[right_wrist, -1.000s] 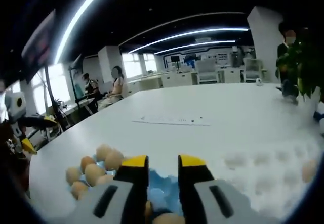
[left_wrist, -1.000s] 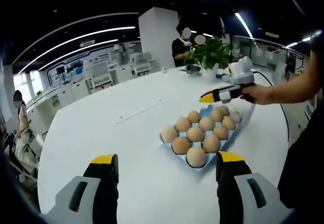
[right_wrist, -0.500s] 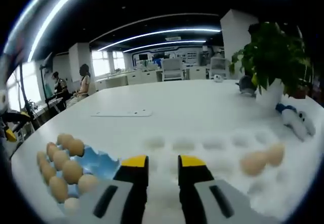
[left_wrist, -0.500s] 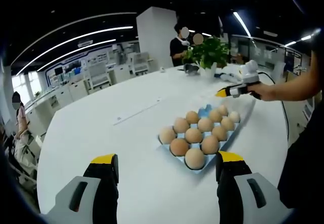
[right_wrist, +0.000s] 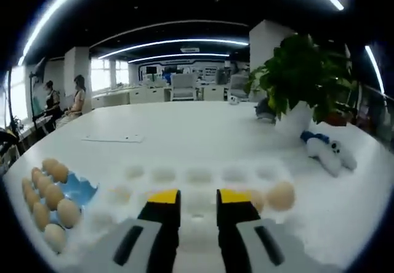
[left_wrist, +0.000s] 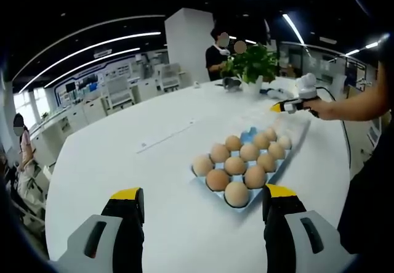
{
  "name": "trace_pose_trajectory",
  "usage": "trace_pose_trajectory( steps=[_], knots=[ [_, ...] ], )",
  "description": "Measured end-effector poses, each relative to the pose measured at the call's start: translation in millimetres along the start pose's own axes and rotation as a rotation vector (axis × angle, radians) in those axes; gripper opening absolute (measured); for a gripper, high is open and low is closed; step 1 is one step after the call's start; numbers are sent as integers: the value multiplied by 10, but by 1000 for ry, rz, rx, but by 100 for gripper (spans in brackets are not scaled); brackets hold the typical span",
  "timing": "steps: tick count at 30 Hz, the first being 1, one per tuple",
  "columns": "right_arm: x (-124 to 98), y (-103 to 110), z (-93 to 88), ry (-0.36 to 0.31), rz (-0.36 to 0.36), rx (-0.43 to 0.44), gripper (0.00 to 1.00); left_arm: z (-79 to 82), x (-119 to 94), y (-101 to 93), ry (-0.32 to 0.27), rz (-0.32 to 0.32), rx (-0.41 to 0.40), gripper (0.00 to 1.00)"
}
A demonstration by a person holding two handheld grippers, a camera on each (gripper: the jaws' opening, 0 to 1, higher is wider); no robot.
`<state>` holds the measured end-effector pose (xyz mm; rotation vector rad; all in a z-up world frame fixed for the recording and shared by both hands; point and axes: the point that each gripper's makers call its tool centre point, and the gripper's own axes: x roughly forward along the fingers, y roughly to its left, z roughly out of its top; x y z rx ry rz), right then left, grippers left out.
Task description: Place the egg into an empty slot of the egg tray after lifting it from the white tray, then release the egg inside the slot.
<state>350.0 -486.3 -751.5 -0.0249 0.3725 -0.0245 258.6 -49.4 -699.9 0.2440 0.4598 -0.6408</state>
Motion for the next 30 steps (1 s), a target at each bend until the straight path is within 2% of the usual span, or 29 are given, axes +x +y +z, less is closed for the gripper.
trace_pose_trajectory(
  steps=[2,8,15,17,18,19,20,28,30],
  knots=[
    [-15,-158,21,-13,-47,31,22,-6,-4,-5,2,-1,0,80],
    [-16,-394,46,-31,-104,65,22,-8,-9,0,3,2,-2,80],
    [53,-415,-58,12,-104,45,23,-11,-17,17,6,5,-3,80],
    [107,-432,-131,48,-94,19,24,-11,-19,20,6,7,-3,80],
    [131,-424,-234,105,-80,-25,26,-14,-20,22,7,7,-3,80],
    [151,-411,-291,127,-70,-42,26,-16,-21,26,8,9,-3,80],
    [192,-438,-175,63,-77,23,26,-16,-23,30,6,10,-5,80],
    [184,-425,-142,60,-59,64,24,-35,-37,48,9,16,-7,80],
    [139,-422,-87,25,-68,70,24,-37,-41,58,10,22,-6,80]
  ],
)
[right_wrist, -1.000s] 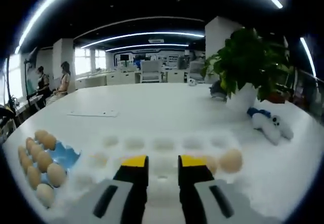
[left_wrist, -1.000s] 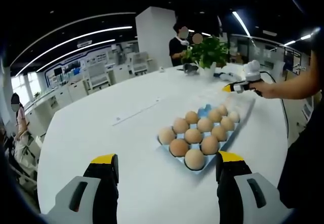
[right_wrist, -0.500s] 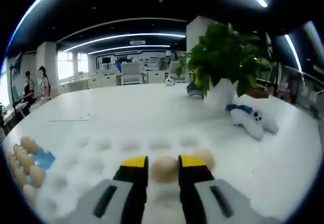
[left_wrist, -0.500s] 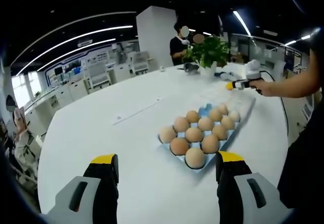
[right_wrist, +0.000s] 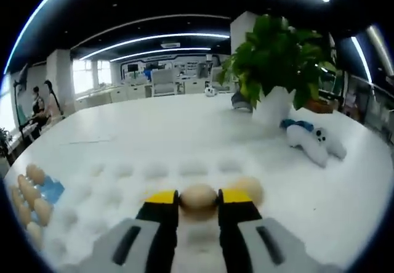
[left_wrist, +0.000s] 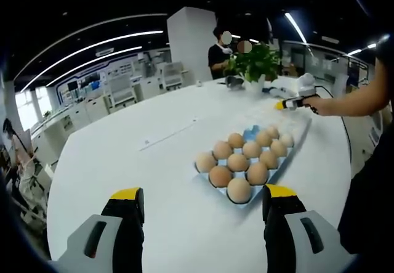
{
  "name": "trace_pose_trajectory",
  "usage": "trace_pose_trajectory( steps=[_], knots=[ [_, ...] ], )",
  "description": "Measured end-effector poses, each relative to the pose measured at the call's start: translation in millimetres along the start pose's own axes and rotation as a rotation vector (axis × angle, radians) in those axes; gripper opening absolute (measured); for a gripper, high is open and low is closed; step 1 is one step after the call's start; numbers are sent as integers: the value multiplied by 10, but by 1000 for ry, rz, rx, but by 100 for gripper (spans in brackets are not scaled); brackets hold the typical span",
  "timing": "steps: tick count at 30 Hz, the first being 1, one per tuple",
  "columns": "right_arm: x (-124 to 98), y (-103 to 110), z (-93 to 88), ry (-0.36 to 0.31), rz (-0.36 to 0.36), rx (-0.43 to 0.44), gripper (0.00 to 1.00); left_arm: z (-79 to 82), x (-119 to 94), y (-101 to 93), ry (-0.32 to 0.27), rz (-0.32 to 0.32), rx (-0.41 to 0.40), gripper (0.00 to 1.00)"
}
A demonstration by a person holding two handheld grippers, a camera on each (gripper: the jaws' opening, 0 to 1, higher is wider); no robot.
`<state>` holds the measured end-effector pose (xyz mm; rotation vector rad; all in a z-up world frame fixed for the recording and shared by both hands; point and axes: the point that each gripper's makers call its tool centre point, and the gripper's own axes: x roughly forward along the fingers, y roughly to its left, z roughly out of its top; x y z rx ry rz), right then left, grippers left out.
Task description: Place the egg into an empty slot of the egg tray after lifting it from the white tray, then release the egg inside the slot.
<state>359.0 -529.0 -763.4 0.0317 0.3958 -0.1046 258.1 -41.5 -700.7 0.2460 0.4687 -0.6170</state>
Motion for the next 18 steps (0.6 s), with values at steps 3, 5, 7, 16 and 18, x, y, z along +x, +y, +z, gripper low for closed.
trace_pose_trajectory(
  steps=[3,5,7,16,18],
  knots=[
    [-62,15,100,-48,7,39,24,-6,-3,3,1,0,-5,81],
    [-114,70,157,-63,30,41,24,-16,0,0,6,0,-4,81],
    [-170,163,218,-79,60,21,24,-18,5,-8,6,-3,-4,81],
    [-295,673,346,-115,199,0,24,-1,15,-25,2,-5,-6,81],
    [-300,741,340,-113,214,-5,24,-5,14,-26,3,-5,-4,81]
  ],
)
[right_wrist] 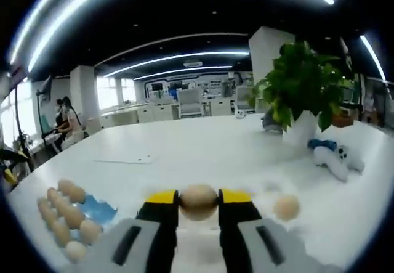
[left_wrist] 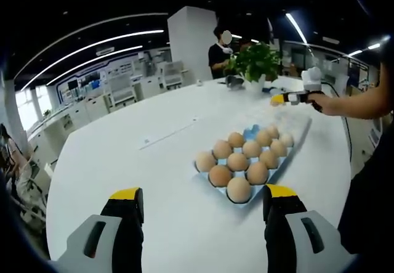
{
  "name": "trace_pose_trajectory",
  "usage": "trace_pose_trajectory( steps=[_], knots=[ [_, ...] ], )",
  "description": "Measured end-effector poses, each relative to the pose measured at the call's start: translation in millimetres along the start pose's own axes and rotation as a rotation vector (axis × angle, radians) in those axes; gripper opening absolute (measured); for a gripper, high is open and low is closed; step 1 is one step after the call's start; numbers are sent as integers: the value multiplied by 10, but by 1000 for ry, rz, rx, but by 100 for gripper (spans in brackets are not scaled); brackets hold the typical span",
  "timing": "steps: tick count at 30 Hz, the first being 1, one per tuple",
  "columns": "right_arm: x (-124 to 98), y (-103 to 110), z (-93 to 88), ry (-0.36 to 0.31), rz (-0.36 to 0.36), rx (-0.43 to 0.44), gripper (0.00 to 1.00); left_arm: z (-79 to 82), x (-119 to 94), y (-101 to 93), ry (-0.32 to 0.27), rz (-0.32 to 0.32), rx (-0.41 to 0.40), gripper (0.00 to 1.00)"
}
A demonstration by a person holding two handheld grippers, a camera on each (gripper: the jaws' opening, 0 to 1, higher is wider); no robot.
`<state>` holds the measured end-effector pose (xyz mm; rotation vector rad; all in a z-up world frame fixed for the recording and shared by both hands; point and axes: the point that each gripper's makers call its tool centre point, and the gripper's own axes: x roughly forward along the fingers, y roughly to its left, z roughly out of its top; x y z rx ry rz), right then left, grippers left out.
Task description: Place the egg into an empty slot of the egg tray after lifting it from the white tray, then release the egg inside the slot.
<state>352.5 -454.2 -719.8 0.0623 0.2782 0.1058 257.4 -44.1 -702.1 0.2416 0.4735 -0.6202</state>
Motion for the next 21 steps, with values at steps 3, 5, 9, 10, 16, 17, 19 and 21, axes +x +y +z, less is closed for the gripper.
trace_pose_trajectory(
  steps=[3,5,9,10,16,17,19,21],
  knots=[
    [20,137,-36,15,38,-10,24,-1,1,-2,0,-1,0,81],
    [25,205,-52,20,58,0,24,7,0,-2,-2,-1,1,81],
    [36,373,-66,23,104,6,24,10,1,1,-3,-1,1,81],
    [38,423,-72,27,119,8,24,12,1,1,-3,-1,1,81],
    [72,772,-107,40,208,8,24,16,13,-7,-4,-6,4,81],
    [82,824,-111,41,219,9,24,16,14,-8,-3,-7,4,81],
    [105,961,-130,47,256,1,24,17,15,-10,-4,-8,5,81],
    [127,1078,-157,56,283,2,24,20,12,-8,-5,-8,5,81]
  ],
)
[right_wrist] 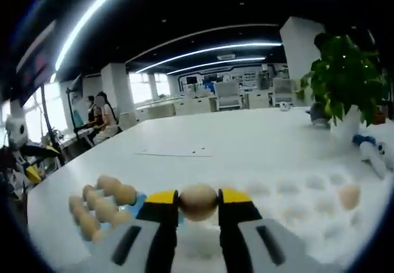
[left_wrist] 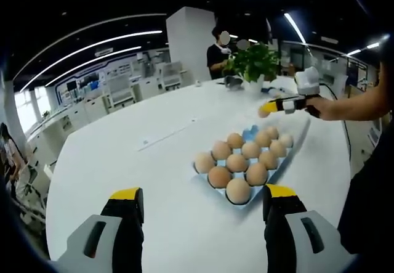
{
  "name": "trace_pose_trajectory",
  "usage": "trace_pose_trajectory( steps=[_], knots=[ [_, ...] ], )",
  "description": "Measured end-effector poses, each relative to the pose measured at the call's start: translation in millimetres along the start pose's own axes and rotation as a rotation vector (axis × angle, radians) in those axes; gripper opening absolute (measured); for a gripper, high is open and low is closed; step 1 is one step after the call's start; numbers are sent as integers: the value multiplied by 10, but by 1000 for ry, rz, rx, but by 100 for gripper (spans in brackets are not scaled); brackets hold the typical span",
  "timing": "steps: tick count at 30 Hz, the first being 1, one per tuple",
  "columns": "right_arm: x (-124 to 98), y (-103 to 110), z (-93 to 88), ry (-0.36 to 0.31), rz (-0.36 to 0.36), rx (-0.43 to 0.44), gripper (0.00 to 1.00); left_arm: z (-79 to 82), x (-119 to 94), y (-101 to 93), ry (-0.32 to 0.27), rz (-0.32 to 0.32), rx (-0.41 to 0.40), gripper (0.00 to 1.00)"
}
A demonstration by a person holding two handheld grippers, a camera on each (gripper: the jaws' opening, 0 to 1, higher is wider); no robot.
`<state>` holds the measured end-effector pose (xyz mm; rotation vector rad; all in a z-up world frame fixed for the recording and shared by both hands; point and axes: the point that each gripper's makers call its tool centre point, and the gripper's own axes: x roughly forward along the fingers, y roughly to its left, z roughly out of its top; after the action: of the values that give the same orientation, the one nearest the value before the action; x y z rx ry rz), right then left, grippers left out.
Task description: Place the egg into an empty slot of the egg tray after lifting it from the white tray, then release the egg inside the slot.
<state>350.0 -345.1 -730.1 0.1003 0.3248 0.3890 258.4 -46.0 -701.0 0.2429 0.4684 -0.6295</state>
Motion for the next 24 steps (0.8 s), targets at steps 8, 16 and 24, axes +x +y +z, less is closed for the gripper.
trace_pose_trajectory(
  steps=[8,16,24],
  knots=[
    [142,275,-61,24,77,-18,24,-18,-15,16,2,5,-3,81],
    [246,446,-101,47,131,-26,25,-30,-14,17,1,5,-8,81],
    [344,627,-170,77,181,-56,25,-44,-35,46,4,12,-8,81]
  ],
)
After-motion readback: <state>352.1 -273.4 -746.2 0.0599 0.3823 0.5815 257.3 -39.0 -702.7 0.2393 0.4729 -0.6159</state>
